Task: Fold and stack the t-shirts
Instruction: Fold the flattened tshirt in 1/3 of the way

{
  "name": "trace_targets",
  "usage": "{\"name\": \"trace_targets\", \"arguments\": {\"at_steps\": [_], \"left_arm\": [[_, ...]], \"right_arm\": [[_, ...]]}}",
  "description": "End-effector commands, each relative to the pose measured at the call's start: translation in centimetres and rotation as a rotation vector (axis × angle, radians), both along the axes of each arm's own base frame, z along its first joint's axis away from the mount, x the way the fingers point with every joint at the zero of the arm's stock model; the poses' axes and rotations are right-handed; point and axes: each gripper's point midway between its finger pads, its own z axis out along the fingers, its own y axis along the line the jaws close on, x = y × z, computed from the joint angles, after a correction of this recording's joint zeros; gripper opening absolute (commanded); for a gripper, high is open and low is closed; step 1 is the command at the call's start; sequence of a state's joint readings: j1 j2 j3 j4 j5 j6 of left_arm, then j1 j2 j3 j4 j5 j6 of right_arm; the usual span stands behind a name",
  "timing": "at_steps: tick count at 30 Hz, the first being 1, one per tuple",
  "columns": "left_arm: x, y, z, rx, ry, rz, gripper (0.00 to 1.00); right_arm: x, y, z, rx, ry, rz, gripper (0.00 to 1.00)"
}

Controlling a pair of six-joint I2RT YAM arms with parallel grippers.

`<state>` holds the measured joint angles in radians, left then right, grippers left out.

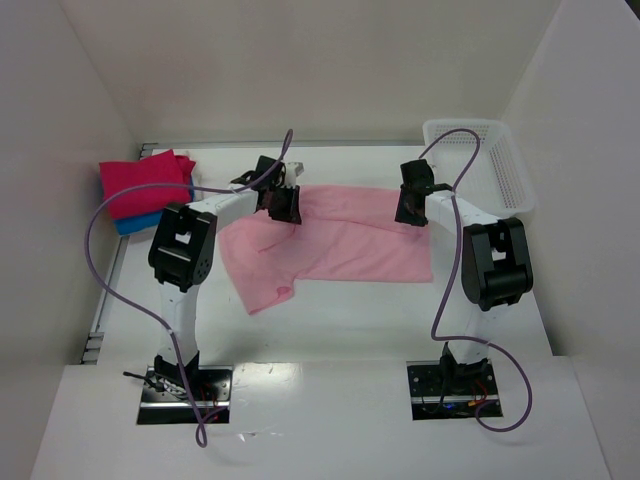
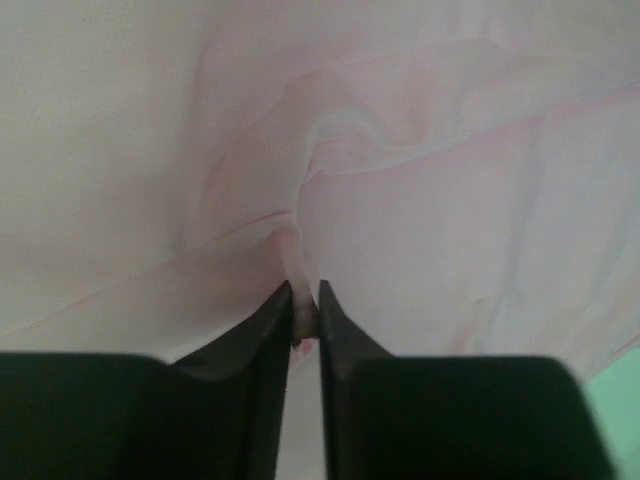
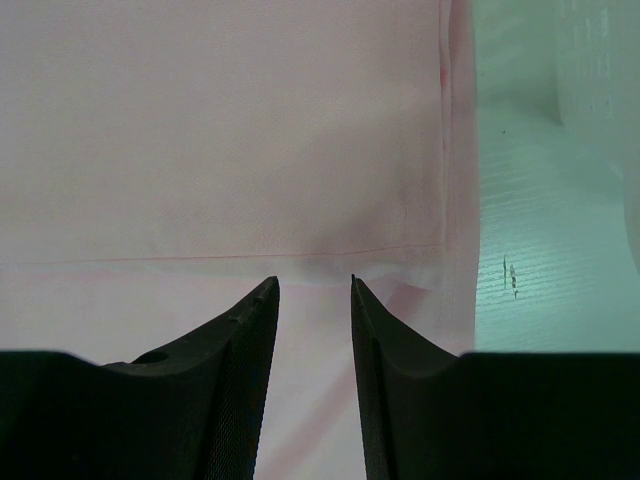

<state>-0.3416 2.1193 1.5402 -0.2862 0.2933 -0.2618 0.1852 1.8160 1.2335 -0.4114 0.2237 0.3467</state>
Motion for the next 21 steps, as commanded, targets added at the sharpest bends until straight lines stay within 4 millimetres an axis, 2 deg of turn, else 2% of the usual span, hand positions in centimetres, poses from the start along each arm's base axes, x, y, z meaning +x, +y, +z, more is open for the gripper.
{"name": "trace_targets", "arguments": {"at_steps": [1,2,5,10,16,19,21], "left_arm": [[0.2,-0.3,0.5,-0.014,-0.013,-0.038,0.13],[0.0,-0.4,0.5,-0.018,-0.009,-0.045,0.09],[-0.6,-0.2,1.3,-0.01,-0.01,-0.061,0.04],[-2.6,0.8,1.6,0.038,0.02,-0.114,0.02],[-3.6,1.6,2.2,0.072,0.044,-0.116,0.02],[-3.7,1.9,2.1,0.089,0.045,-0.118,0.16],[-3.4,2.1,2.7,0.101,0.026,-0.104,0.3]], "right_arm": [[0.4,-0.2,0.4,-0.004,-0.027,-0.009,0.41],[0.4,-0.2,0.4,-0.004,-0.027,-0.009,0.41],[0.4,-0.2,0.4,-0.004,-0.027,-0.009,0.41],[0.4,-0.2,0.4,-0.004,-0.027,-0.009,0.41],[0.1,-0.3,0.1,-0.006,-0.018,-0.009,0.41],[0.1,-0.1,0.1,0.002,-0.017,-0.004,0.41],[0.1,-0.1,0.4,0.003,-0.023,-0.004,0.41]]}}
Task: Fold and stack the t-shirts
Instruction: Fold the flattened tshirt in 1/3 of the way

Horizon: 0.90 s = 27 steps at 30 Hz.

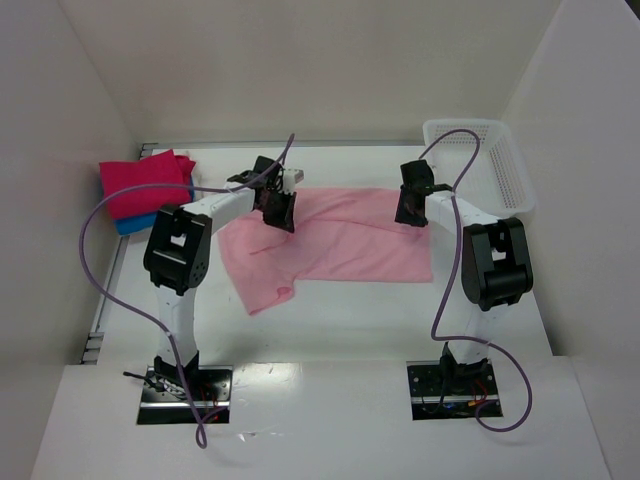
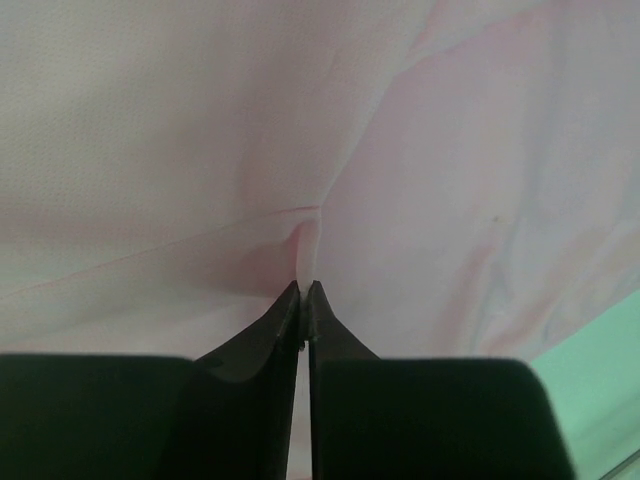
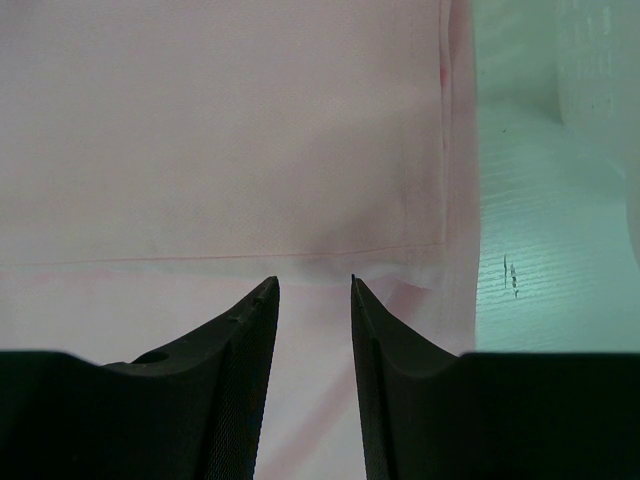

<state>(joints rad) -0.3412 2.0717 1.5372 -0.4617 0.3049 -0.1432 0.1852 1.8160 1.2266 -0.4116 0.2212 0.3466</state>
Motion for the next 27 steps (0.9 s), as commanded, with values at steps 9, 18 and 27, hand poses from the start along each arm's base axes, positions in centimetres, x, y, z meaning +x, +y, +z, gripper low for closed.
{"name": "trace_targets", "arguments": {"at_steps": [9,18,27], "left_arm": [[2.7,5.9,7.0,0.057,-0.161,0.165,0.73],[6.8,12.9,7.9,0.062,-0.244,0.456,0.8],[8.1,12.6,3.1,0.059,-0.16,0.513,0.65]], "right_arm": [[1.0,1.3,3.7,0.068,-0.103,0.057,0.45],[1.8,7.7,9.1,0.207,-0.245,0.291,0.86],[2.2,13.6,6.4,0.203,-0.176,0.384,1.0]]}}
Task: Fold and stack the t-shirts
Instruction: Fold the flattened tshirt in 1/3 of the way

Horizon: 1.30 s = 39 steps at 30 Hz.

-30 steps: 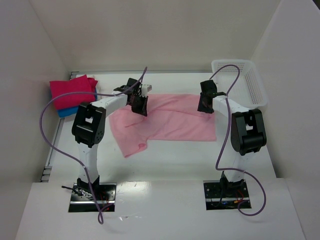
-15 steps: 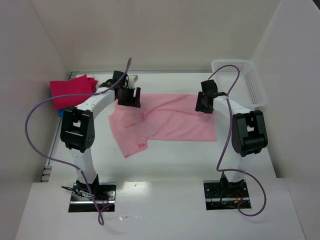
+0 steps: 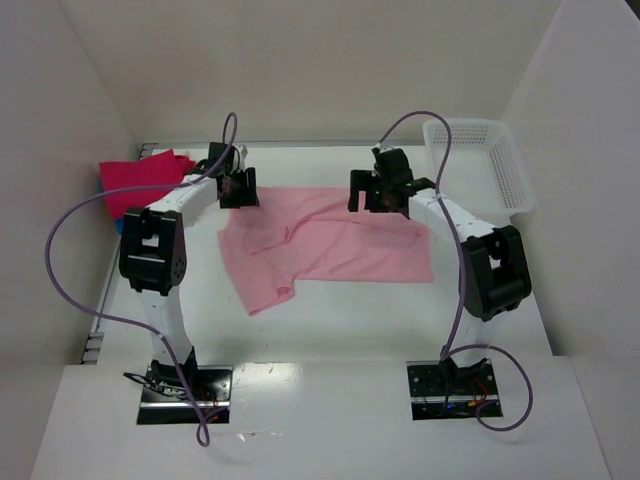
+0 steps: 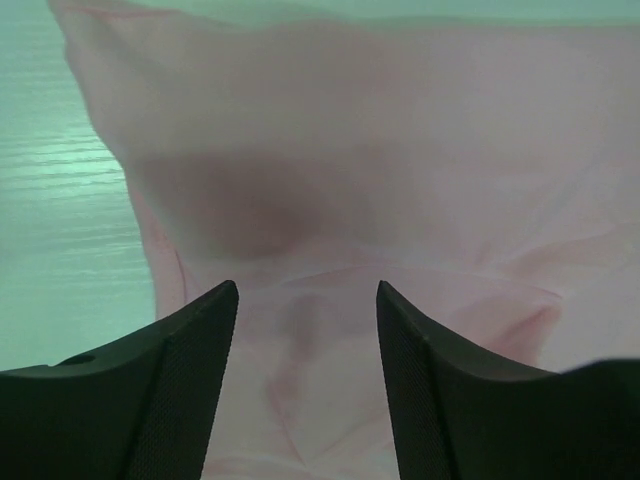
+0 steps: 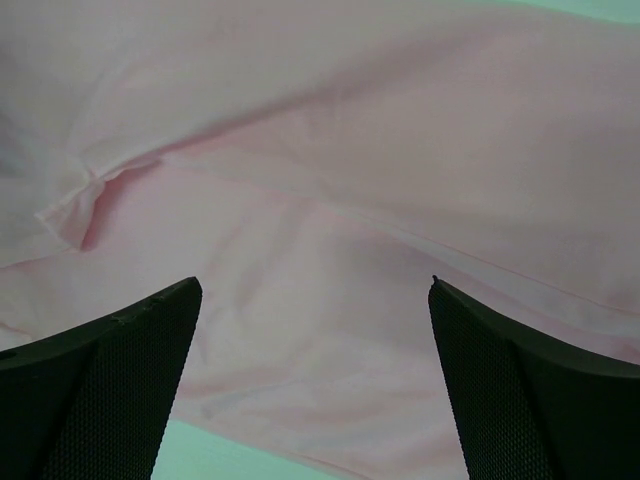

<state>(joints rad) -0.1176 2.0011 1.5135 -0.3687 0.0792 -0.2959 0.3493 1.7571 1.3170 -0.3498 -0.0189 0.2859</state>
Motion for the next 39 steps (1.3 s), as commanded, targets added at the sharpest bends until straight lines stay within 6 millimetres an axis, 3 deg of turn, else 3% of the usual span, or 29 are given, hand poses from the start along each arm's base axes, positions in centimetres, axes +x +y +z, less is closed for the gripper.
{"name": "trace_targets", "arguments": {"at_steps": [1,3,9,14,18,23,27,31,35,39], "left_arm": [[1.8,0.0,0.4,-0.011,-0.038,0.052,0.61],[2.5,1.0,0.3,0.014,-0.052,0.094,0.57],[3.5,2.8,-0.2,0.046,-0.07,0.169,0.41],[4.2,3.4,-0.1,0.045,-0.088,0.183,0.31],[5.4,3.8,0.2,0.042,-0.107,0.193,0.23],[6.0,4.0,0.0,0.031,-0.113,0.193,0.28],[6.5,4.0,-0.6,0.031,-0.111,0.193,0.29],[7.0,4.0,-1.8,0.034,-0.083,0.194,0.2],[6.7,4.0,-3.2,0.037,-0.04,0.199,0.05],[6.8,4.4,-3.3,0.057,-0.04,0.215,0.02]], "right_arm": [[1.4,1.7,-0.6,0.0,-0.004,0.009,1.0],[1.5,2.1,-0.8,-0.007,-0.004,0.01,0.97],[2.0,3.4,-1.9,0.013,0.0,0.007,0.76],[2.4,5.3,-3.0,0.013,0.017,0.03,0.69],[2.8,6.3,-3.7,0.002,0.018,0.041,0.68],[3.3,7.5,-4.4,-0.022,0.012,0.06,0.72],[3.9,7.4,-4.8,-0.052,0.008,0.061,0.72],[4.3,7.3,-5.0,-0.091,-0.004,0.06,0.72],[4.6,7.2,-5.7,-0.148,0.0,0.061,0.72],[4.6,7.1,-6.2,-0.167,0.01,0.076,0.72]]}}
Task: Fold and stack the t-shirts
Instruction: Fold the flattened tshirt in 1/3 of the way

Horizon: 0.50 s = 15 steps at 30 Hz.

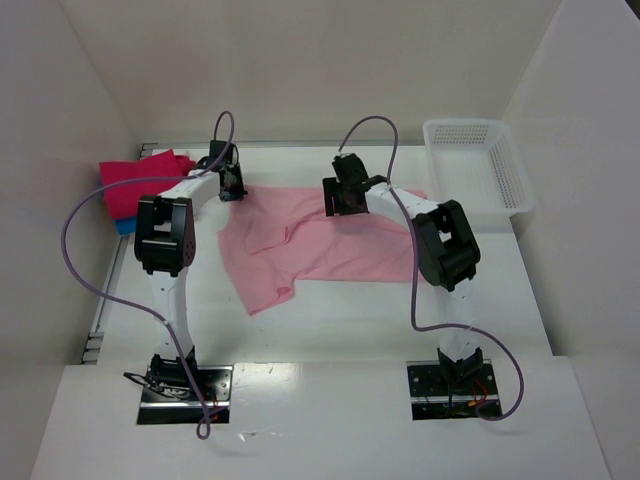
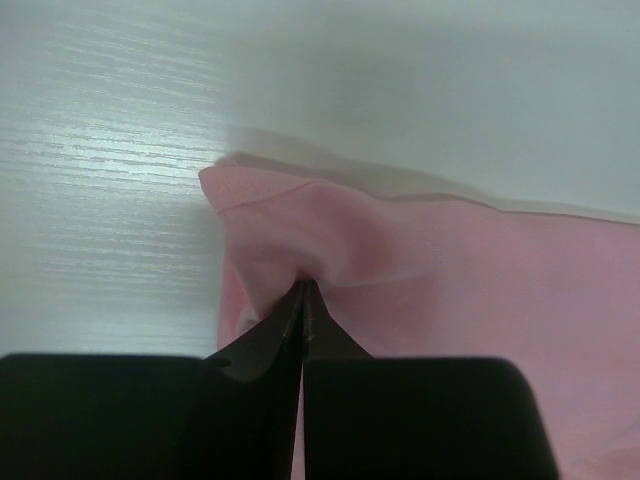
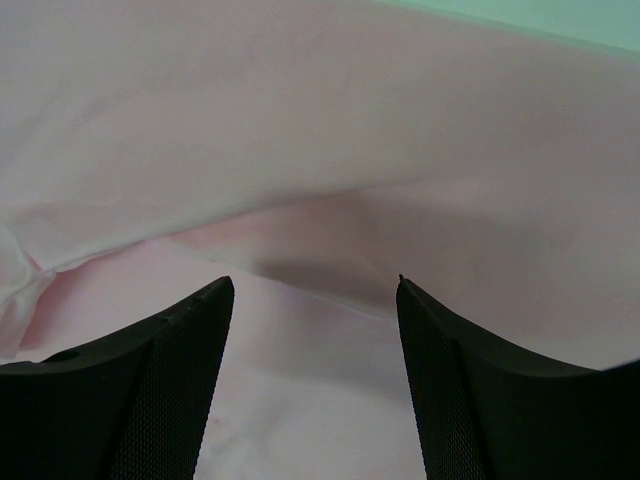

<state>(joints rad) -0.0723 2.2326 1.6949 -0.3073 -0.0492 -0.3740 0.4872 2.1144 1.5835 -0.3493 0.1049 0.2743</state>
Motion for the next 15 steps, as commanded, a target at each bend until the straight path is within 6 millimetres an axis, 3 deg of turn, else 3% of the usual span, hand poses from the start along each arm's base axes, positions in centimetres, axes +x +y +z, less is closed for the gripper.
{"name": "trace_targets", "arguments": {"at_steps": [1,7,10,15], "left_arm": [[0.7,0.7,0.6,0.009,-0.012,0.029,0.02],[0.3,0.9,0.0,0.018,0.019,0.034,0.01],[-0.1,0.9,-0.7,0.025,0.043,0.027,0.01],[-0.1,0.8,-0.7,0.018,0.044,0.021,0.01]], "right_arm": [[0.8,0.9,0.8,-0.034,-0.043,0.025,0.72],[0.4,2.3,0.8,-0.031,-0.049,0.082,0.72],[-0.2,3.7,0.7,-0.049,-0.058,0.125,0.79],[-0.1,4.3,0.9,-0.046,-0.077,0.141,0.89]]}}
